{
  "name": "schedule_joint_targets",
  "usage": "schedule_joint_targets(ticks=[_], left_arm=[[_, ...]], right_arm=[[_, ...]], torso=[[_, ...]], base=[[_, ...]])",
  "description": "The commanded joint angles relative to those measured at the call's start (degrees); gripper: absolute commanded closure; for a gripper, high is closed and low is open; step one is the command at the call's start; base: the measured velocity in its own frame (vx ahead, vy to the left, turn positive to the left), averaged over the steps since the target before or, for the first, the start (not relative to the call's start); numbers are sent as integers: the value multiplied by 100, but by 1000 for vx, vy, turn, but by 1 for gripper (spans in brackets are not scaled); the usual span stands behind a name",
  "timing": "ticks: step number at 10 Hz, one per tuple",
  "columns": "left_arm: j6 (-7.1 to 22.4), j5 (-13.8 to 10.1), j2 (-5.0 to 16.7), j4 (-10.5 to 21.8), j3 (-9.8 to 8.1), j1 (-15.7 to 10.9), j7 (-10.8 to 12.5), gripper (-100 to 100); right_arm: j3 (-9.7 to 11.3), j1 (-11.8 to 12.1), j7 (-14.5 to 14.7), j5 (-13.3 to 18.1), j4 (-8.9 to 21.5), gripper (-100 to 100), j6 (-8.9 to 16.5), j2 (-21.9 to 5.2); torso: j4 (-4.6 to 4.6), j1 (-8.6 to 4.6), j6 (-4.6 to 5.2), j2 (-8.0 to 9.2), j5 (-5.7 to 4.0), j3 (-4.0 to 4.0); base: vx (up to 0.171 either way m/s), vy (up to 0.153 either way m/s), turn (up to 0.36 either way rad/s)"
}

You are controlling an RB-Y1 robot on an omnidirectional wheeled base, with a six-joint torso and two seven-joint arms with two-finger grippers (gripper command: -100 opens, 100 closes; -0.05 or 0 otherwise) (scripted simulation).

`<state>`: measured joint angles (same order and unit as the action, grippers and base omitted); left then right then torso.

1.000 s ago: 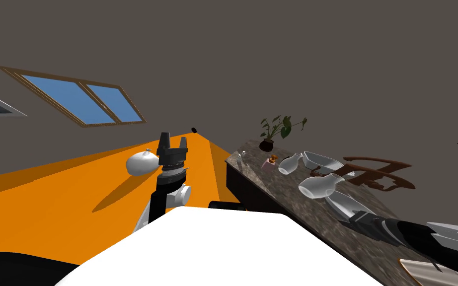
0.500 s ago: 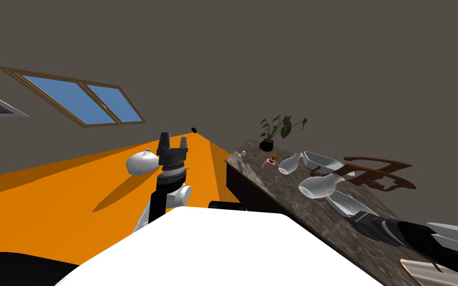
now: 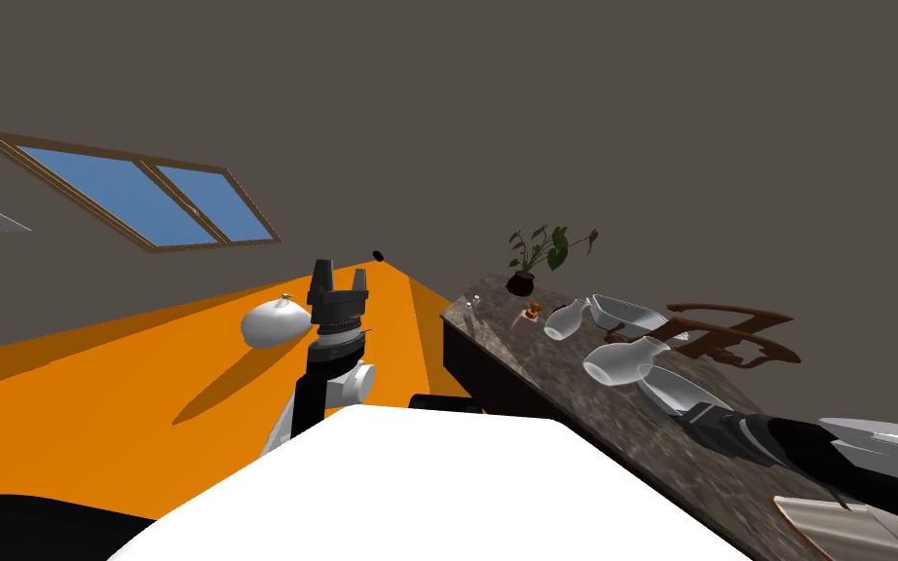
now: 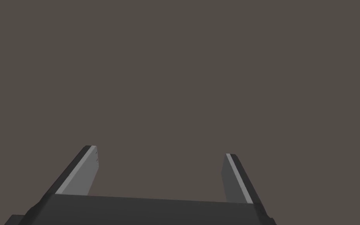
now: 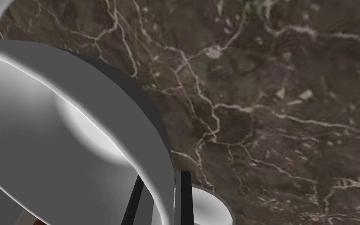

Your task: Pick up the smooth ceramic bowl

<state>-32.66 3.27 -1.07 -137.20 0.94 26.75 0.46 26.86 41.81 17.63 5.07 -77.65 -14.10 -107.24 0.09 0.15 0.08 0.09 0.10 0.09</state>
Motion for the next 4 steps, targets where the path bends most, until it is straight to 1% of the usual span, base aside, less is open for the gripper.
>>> schedule_joint_targets(ticks=[1, 2, 3, 4], left_arm=[[0, 0, 0, 0, 0, 0, 0, 0], [0, 0, 0, 0, 0, 0, 0, 0], [0, 0, 0, 0, 0, 0, 0, 0], [0, 0, 0, 0, 0, 0, 0, 0]], right_arm=[[-191, 275, 237, -286, -94, 100, 17, -121], [-191, 275, 237, -345, -94, 100, 17, -121], [-155, 225, 146, -262, -84, 100, 15, -106], [-164, 237, 184, -288, -88, 0, 17, -108]], torso=[[0, 0, 0, 0, 0, 0], [0, 0, 2, 4, -1, 2], [0, -1, 1, 4, 0, 2], [0, -1, 1, 3, 1, 2]], base=[[-13, 11, -9], [-7, 4, 2], [0, 0, 0], [0, 0, 0]])
